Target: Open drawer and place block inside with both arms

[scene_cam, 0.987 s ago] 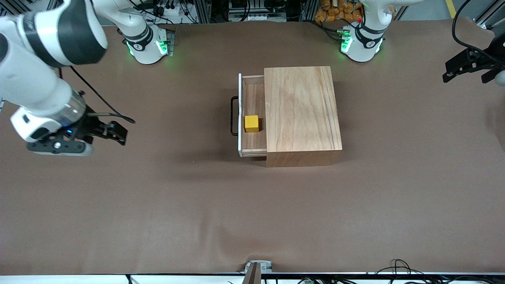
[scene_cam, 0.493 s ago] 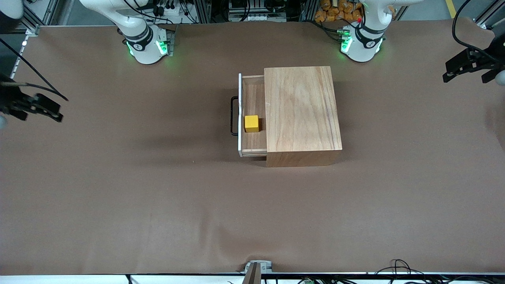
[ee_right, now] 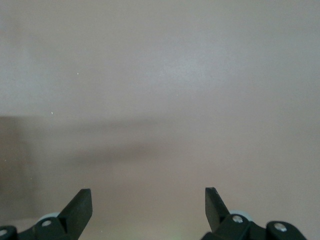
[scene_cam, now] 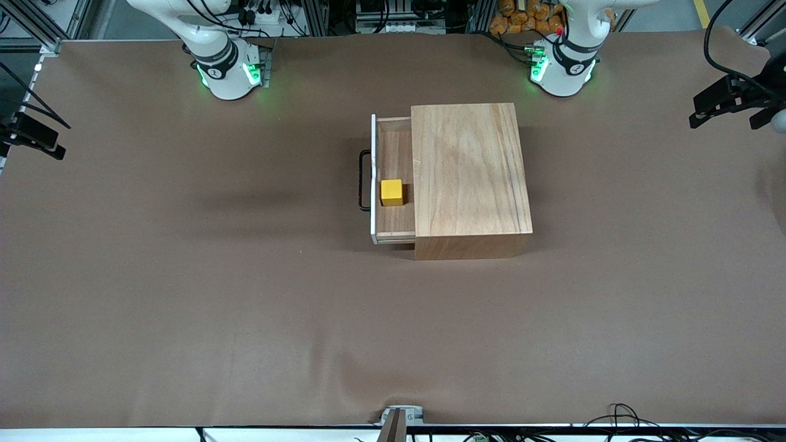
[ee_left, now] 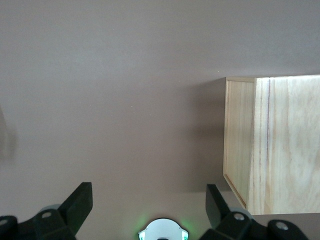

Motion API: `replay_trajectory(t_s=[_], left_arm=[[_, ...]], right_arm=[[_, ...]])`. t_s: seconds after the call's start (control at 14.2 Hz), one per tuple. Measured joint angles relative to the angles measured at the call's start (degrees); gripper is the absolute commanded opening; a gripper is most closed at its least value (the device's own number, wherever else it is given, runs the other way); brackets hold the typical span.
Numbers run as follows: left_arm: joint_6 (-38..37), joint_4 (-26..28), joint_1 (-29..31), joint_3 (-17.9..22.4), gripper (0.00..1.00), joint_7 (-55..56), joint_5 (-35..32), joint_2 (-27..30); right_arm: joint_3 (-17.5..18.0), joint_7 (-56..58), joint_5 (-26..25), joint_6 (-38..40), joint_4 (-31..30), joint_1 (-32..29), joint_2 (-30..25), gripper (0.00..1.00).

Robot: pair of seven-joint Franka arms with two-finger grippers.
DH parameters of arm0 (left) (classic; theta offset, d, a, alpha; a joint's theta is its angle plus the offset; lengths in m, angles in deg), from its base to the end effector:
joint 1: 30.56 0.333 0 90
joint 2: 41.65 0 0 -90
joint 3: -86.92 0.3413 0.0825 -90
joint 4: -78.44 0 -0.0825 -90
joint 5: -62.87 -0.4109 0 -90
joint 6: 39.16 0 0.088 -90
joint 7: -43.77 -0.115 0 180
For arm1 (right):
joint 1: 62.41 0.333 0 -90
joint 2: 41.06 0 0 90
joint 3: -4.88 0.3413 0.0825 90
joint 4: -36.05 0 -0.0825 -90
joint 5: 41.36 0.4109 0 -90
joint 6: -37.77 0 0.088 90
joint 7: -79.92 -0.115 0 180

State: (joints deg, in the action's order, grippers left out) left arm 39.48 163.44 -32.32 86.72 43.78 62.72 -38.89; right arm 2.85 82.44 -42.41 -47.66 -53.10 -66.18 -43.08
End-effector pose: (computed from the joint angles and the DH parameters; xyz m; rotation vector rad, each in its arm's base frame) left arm 0.5423 -0.0183 0.6948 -3.1358 0.0527 0.0985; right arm 0.5581 -0.0593 0.6624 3.1250 -0.0913 -0.0482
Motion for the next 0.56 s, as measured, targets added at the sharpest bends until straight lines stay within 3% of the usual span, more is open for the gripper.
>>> replay_trajectory(t_s=[0.56], left_arm=[[0.0,0.0,0.0,0.0,1.00,0.0,0.0,0.0]], right_arm=[[0.7,0.0,0.0,0.4,-0.1,0.2,-0.8,1.00]])
